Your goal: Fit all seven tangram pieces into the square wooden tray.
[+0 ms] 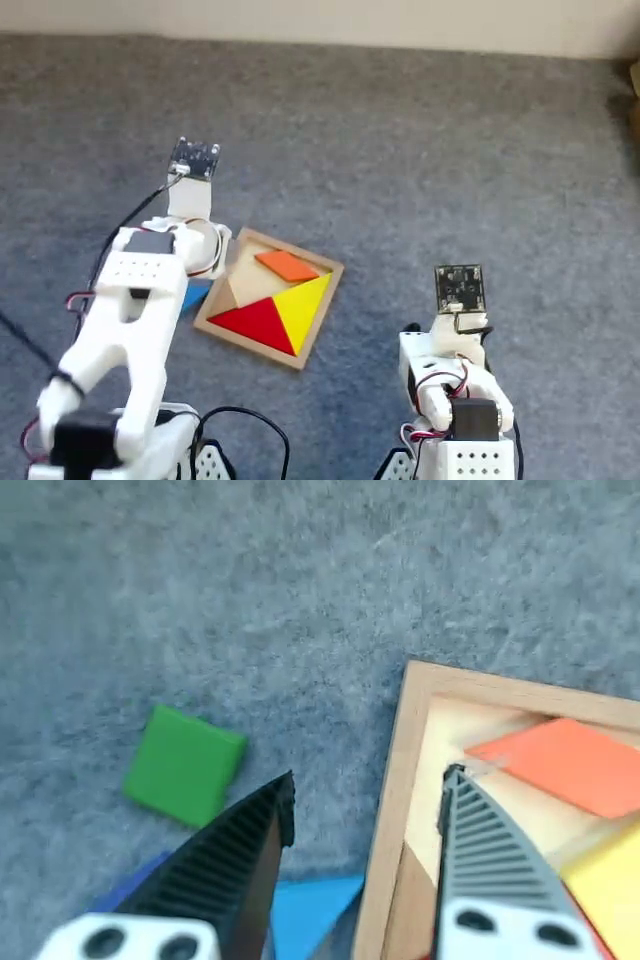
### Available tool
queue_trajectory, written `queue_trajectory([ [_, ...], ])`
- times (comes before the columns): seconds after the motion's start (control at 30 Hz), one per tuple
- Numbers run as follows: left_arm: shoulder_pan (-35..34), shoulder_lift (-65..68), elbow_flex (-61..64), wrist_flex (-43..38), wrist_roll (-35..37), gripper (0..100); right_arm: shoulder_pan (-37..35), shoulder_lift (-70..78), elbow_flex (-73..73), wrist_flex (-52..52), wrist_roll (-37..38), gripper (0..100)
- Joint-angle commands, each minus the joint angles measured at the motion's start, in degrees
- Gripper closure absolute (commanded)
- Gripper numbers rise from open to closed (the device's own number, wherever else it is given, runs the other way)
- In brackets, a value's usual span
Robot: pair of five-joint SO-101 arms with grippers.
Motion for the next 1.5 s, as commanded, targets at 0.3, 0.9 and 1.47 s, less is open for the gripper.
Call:
queue_trajectory([
  [0.3, 7.87, 16.4, -10.15, -2.46, -0.44, 76, 0.75, -0.75, 7.96, 0.22, 0.7, 84.3],
  [0.9, 20.53, 8.31, -9.54, 5.71, 1.67, 77, 0.75, -0.75, 7.96, 0.22, 0.79, 84.3],
  [1.47, 12.18, -1.63, -9.45, 5.63, 1.32, 77, 3.03, -0.84, 7.96, -0.13, 0.79, 84.3],
])
